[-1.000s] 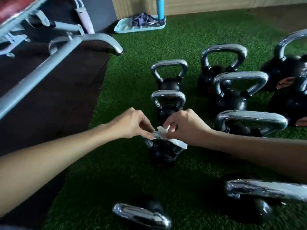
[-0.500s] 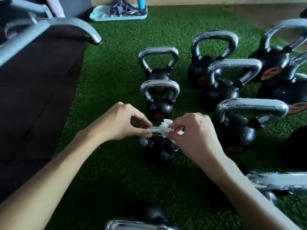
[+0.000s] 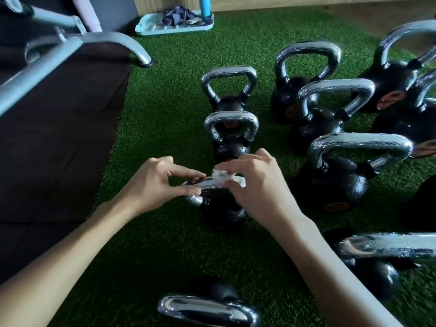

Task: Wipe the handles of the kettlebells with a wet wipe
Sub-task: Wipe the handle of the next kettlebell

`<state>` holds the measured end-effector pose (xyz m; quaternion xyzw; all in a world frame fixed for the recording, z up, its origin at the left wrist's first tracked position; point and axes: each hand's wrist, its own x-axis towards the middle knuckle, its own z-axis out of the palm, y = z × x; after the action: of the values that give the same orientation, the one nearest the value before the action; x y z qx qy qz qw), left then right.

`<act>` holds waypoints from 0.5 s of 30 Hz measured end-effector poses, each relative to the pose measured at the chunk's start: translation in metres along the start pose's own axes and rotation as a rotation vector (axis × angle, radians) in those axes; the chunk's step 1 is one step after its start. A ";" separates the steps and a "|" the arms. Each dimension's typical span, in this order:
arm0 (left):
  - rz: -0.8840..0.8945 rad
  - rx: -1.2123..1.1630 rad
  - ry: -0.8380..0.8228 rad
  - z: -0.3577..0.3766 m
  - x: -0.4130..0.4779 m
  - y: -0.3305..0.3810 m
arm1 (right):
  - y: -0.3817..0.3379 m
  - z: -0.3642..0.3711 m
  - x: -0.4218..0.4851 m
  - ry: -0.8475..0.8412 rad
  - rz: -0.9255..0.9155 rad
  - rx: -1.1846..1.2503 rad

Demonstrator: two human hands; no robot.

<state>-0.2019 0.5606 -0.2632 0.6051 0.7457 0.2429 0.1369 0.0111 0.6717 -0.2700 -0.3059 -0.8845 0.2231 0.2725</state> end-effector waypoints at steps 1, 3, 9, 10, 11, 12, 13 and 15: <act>-0.015 -0.039 0.021 0.000 -0.004 -0.005 | -0.001 0.003 0.002 -0.009 -0.009 0.002; -0.028 -0.059 0.059 0.002 -0.012 -0.015 | 0.004 0.007 -0.002 0.044 0.003 0.058; -0.025 -0.057 0.134 0.012 -0.026 -0.035 | 0.012 0.023 -0.023 0.208 0.079 0.280; -0.043 -0.083 0.136 0.013 -0.025 -0.035 | 0.009 0.026 -0.020 0.208 0.057 0.251; -0.058 -0.115 0.132 0.014 -0.025 -0.036 | 0.007 0.027 -0.018 0.209 0.046 0.235; -0.066 -0.142 0.131 0.015 -0.023 -0.034 | 0.006 0.027 -0.016 0.215 0.052 0.238; -0.068 -0.154 0.133 0.015 -0.021 -0.033 | 0.008 0.028 -0.017 0.225 0.079 0.252; -0.056 -0.138 0.136 0.017 -0.017 -0.030 | 0.019 0.030 -0.026 0.244 0.199 0.304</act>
<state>-0.2148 0.5426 -0.2951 0.5552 0.7514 0.3302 0.1343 0.0173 0.6613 -0.3122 -0.3720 -0.7665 0.3411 0.3971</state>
